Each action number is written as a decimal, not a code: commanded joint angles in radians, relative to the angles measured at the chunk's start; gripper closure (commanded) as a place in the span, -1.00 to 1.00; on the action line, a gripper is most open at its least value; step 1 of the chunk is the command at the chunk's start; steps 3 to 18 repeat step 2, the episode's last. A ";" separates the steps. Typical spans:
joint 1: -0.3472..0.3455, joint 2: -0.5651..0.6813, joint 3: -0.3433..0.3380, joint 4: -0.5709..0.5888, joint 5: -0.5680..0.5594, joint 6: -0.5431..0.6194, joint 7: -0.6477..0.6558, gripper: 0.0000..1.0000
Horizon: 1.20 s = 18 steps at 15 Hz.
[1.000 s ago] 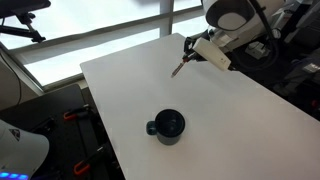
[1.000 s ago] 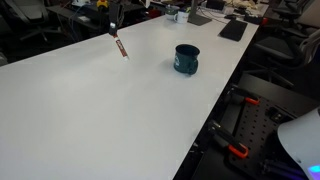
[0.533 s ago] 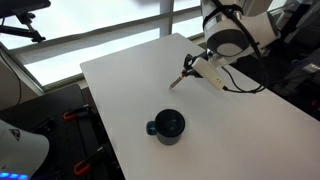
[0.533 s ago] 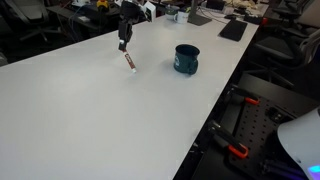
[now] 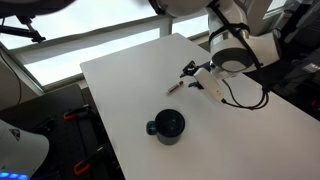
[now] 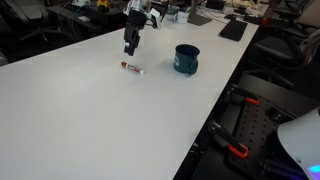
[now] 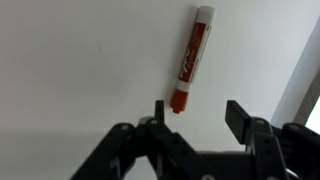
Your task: Move the Sharpie to the table
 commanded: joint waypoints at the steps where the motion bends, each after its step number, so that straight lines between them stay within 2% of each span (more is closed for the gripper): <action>1: -0.013 0.008 0.013 0.010 -0.012 -0.008 0.011 -0.93; 2: -0.015 0.011 0.013 0.014 -0.012 -0.011 0.012 -0.59; 18: -0.015 0.011 0.013 0.014 -0.012 -0.011 0.012 -0.59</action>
